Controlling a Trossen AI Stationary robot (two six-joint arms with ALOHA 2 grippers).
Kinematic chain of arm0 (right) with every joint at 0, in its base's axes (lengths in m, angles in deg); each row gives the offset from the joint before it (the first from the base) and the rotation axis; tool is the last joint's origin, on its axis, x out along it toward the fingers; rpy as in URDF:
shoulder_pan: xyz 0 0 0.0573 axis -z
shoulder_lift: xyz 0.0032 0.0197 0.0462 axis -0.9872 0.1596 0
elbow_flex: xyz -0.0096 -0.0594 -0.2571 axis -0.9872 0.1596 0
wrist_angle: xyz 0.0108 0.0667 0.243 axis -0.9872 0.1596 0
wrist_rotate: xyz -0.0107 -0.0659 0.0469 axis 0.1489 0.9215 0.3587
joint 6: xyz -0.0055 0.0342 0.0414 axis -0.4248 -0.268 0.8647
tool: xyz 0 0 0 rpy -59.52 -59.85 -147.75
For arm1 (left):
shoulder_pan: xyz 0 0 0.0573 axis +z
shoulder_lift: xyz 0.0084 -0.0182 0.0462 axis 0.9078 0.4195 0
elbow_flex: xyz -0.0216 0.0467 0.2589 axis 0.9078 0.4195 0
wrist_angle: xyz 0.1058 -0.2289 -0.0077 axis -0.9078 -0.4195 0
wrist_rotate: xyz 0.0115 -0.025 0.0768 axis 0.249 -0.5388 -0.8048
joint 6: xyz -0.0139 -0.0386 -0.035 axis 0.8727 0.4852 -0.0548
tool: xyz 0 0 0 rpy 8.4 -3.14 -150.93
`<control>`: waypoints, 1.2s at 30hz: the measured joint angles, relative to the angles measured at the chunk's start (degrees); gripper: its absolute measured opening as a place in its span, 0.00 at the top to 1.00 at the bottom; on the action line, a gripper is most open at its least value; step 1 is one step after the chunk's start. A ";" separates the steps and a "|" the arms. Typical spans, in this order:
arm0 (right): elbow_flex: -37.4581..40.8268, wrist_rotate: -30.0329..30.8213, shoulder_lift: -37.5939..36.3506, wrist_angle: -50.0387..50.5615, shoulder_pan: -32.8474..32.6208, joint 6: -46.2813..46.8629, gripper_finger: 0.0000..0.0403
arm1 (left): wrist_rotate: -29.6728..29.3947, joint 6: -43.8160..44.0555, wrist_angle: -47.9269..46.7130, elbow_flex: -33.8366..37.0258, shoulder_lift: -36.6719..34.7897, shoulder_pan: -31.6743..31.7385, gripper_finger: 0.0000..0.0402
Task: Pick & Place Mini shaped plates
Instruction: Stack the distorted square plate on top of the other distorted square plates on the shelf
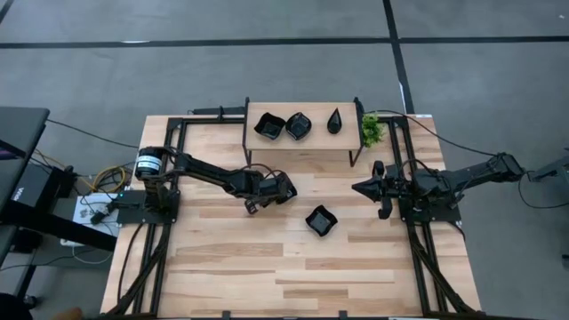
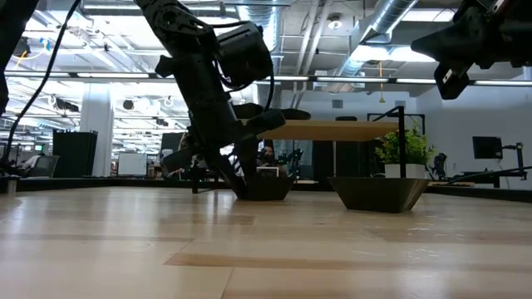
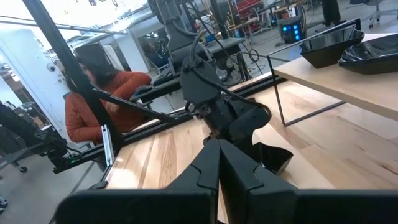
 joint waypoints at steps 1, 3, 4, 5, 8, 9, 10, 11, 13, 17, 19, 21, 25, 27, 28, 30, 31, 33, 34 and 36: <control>0.00 0.00 0.02 0.00 0.00 0.00 1.00 | -0.01 0.00 -0.14 0.01 0.00 0.02 0.77; 0.00 0.00 0.00 0.01 0.00 0.00 1.00 | -0.07 0.00 -0.06 0.02 0.00 0.02 0.77; 0.00 0.00 0.01 0.03 0.00 0.00 1.00 | -0.09 0.00 -0.04 0.02 0.00 0.02 0.77; 0.00 0.00 0.00 0.07 0.00 0.00 1.00 | -0.14 0.00 -0.07 0.02 0.00 0.00 0.77; 0.00 0.00 0.00 0.11 0.00 0.00 1.00 | -0.22 0.00 -0.04 0.02 0.00 0.00 0.77; 0.00 0.00 0.00 0.13 0.00 -0.01 1.00 | -0.24 0.00 -0.06 0.02 0.00 0.02 0.77; 0.00 0.00 0.00 0.13 0.00 -0.02 1.00 | -0.26 0.00 -0.05 0.02 0.00 0.02 0.77; 0.00 0.00 0.00 0.14 0.00 -0.02 1.00 | -0.28 0.00 -0.03 0.02 0.00 0.02 0.77; 0.00 0.00 0.00 0.14 0.00 -0.02 1.00 | -0.28 0.00 -0.04 0.02 0.00 0.00 0.77; 0.00 0.00 0.00 0.15 0.00 -0.03 1.00 | -0.37 0.00 -0.04 0.02 -0.02 0.02 0.77; 0.00 0.00 0.00 0.15 0.00 -0.04 1.00 | -0.37 0.00 -0.02 0.02 -0.04 0.02 0.77; 0.00 0.00 0.00 0.15 0.00 -0.03 1.00 | -0.37 0.00 -0.02 0.02 -0.04 0.00 0.77; 0.00 0.00 0.00 0.15 0.00 -0.04 1.00 | -0.39 -0.18 -0.02 0.02 -0.04 -0.35 0.77; 0.00 0.00 0.00 0.15 0.00 -0.03 1.00 | -0.37 -1.05 0.00 0.02 -0.07 -0.39 0.77; 0.00 0.00 0.00 0.15 0.00 -0.02 1.00 | -0.37 -1.33 0.00 0.02 -0.07 -0.39 0.77; 0.00 0.00 0.00 0.15 0.00 -0.04 1.00 | -0.39 -1.47 0.00 0.02 -0.09 -0.38 0.77; 0.00 0.00 0.00 0.15 0.00 -0.04 1.00 | -0.40 -1.49 0.00 0.02 -0.09 -0.35 0.77; 0.00 0.00 0.00 0.15 0.00 -0.04 1.00 | -0.42 -1.49 0.00 0.02 -0.09 -0.35 0.77; 0.00 0.00 0.00 0.16 0.01 -0.04 1.00 | -0.39 -1.56 0.00 0.02 -0.09 -0.37 0.77; 0.00 0.00 0.00 0.15 0.00 -0.04 1.00 | -0.39 -2.67 0.00 0.02 -0.09 -0.37 0.77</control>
